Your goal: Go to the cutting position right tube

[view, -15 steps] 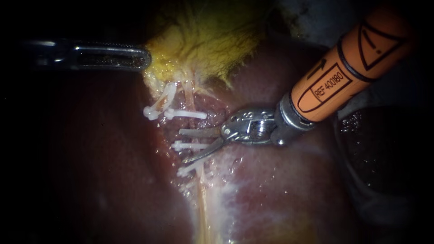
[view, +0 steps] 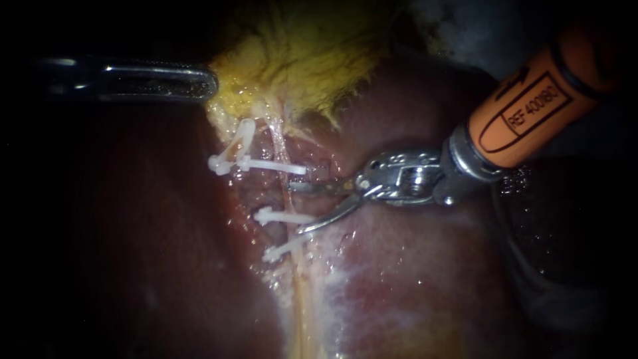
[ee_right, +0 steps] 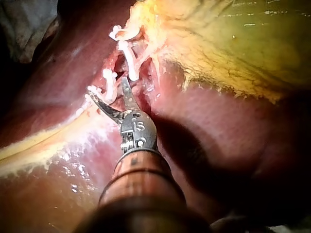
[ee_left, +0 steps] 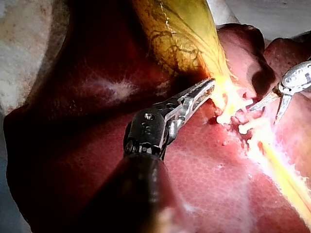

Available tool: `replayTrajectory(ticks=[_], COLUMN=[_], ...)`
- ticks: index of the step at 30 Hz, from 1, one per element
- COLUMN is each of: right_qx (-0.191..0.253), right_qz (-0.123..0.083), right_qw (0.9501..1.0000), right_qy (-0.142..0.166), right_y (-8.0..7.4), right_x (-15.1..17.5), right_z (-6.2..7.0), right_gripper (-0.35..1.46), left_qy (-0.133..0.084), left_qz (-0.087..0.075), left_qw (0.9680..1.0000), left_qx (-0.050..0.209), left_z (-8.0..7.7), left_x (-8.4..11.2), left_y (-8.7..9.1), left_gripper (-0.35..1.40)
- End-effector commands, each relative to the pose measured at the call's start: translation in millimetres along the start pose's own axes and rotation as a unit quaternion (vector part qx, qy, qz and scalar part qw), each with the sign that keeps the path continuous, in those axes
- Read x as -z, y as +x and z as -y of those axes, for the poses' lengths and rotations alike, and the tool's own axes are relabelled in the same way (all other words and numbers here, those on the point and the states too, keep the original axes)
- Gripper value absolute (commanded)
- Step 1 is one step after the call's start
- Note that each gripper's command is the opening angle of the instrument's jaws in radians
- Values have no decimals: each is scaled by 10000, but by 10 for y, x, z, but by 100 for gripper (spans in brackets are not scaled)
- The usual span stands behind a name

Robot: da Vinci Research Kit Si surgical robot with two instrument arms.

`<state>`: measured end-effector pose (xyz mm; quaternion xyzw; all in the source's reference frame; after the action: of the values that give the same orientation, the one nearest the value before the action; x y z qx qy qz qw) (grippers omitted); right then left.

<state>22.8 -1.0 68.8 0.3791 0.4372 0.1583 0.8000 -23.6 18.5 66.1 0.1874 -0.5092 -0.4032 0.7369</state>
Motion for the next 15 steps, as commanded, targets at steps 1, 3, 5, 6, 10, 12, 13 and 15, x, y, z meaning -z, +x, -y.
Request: replayTrajectory(ticks=[1, 3, 5, 6, 10, 12, 13, 15], right_qx=[-28, -80, -160, -185, -357, -454, -514, -601], right_qz=[8, 6, -3, -12, -31, -48, -47, -83], right_qw=[10000, 10000, 9999, 9998, 9993, 9989, 9985, 9978], right_qy=[9, -7, 5, 21, 78, 139, 172, 258], right_y=[-1, -4, -6, -7, -11, -12, -13, -15], right_x=[0, 0, -2, -3, -11, -16, -18, -24], right_z=[-1, -4, -8, -9, -17, -22, -24, -29], right_gripper=[113, 113, 113, 113, 113, 113, 113, 113], left_qy=[-13, -13, -14, -14, -14, -14, -14, -14], left_qz=[3, 3, 3, 3, 3, 3, 3, 3], left_qw=[10000, 10000, 10000, 10000, 10000, 10000, 10000, 10000], left_qx=[3, 3, 3, 3, 3, 3, 3, 3], left_z=[0, 0, 0, 0, 0, 0, 0, 0], left_x=[1, 1, 1, 1, 1, 1, 1, 1], left_y=[0, 0, 0, 0, 0, 0, 0, 0], left_gripper=[-35, -35, -35, -35, -35, -35, -35, -35])
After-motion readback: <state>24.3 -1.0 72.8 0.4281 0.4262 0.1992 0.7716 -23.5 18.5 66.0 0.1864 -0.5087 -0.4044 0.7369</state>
